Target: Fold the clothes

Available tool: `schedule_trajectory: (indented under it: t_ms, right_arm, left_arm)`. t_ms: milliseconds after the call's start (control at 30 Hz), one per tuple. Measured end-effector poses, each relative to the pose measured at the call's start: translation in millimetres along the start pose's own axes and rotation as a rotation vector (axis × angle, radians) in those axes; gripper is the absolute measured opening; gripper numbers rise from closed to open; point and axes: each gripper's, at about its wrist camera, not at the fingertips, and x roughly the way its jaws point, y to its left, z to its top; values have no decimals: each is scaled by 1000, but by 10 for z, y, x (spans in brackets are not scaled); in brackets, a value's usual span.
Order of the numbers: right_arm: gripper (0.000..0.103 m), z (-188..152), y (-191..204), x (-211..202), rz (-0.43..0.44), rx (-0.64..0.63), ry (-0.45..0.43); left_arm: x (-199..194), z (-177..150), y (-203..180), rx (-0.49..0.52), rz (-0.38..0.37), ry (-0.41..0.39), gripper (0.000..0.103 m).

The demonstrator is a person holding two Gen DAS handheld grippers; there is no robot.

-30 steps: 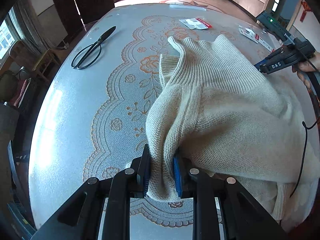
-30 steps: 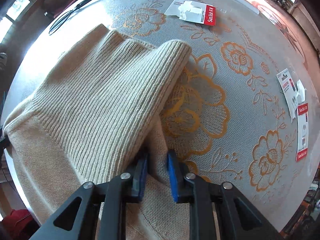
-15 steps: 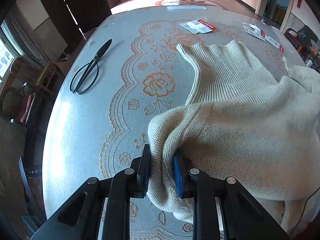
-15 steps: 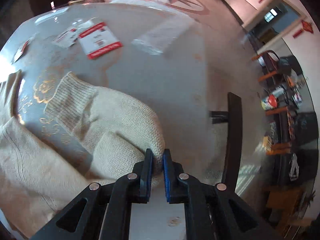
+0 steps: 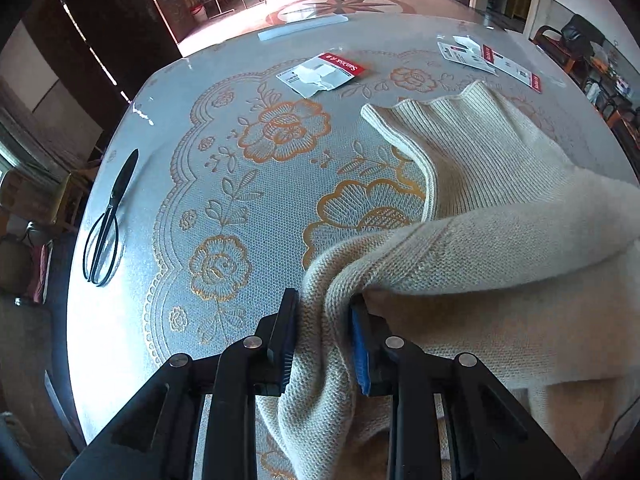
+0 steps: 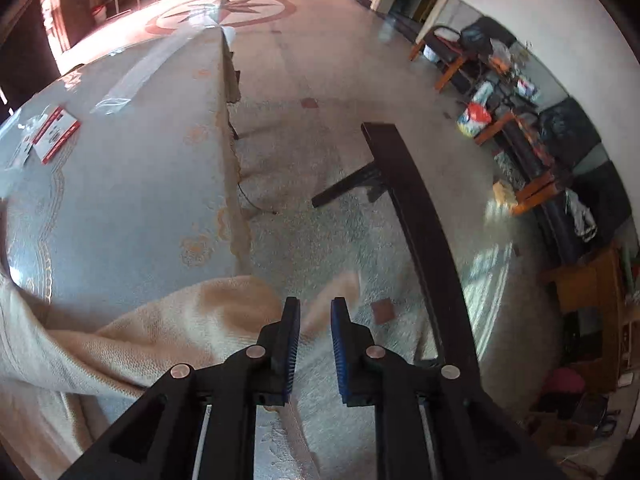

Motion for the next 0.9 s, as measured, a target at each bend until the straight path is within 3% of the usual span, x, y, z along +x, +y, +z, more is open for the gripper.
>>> schedule_trajectory:
  t_ms: [33,133,200,333,467,533,667,900]
  right_arm:
    - [16,-18,105,-134,-6,-34,-48]
    - [21,-32,482,-582,98,-77,-186]
    - [23,-125,800,-842,263,-123,-211]
    - [23,-562,1702,-1117,566,-296,-143]
    - [23,-1105,2505,-1239,737,-429,-24]
    - [23,-1373,2767,-1292,779,-473,1]
    - [23,-1745,3100,-1402,775,-569,2]
    - [23,-1995,3078,-1532,791,-538,-26]
  left_arm:
    - [-43,-15,40,-1,-17,-4,31]
    - [-242,-70,182,-6,-69,-31,42]
    - [-386,-123,310,-20,-85,-47,44]
    - [-571,-333,532,-59,-71,-55,48]
    - [-532,-718,483,-76,-115,30,51]
    - [-465,-937,329,-66,-132,72,51]
    - [-303,-1277,45,-77,-169,131,51]
    - [-195,-1345,1,-295,-188,89,58]
